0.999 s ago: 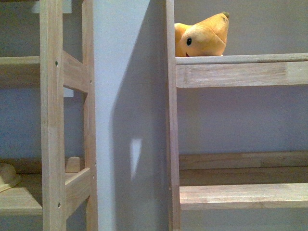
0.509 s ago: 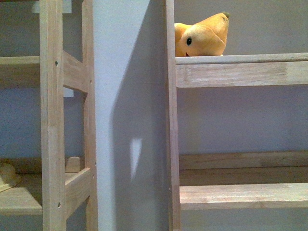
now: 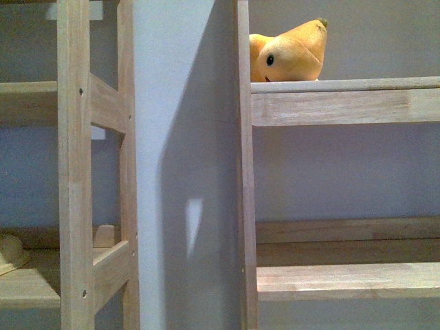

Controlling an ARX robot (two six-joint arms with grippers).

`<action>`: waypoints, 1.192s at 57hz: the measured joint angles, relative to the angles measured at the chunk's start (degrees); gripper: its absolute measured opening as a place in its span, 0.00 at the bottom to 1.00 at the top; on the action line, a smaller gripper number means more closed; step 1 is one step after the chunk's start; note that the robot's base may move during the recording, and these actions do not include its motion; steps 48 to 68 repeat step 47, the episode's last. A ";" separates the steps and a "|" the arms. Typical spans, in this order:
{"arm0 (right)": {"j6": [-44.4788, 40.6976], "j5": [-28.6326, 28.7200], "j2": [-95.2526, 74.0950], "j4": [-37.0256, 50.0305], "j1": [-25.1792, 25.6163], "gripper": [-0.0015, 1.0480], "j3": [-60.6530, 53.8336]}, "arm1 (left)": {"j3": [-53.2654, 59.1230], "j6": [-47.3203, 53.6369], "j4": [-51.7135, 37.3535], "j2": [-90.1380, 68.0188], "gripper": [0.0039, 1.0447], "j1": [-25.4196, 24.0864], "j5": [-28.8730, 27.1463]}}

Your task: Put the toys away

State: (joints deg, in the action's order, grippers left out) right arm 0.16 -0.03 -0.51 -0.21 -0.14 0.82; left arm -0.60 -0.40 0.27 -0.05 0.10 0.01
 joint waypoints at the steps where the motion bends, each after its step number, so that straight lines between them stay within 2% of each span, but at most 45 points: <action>1: 0.00 0.00 0.00 0.00 0.00 0.94 0.00 | 0.00 0.00 0.00 0.00 0.94 0.00 0.00; 68: 0.00 0.00 0.00 0.00 0.00 0.94 0.00 | 0.00 0.00 0.00 0.00 0.94 0.00 0.00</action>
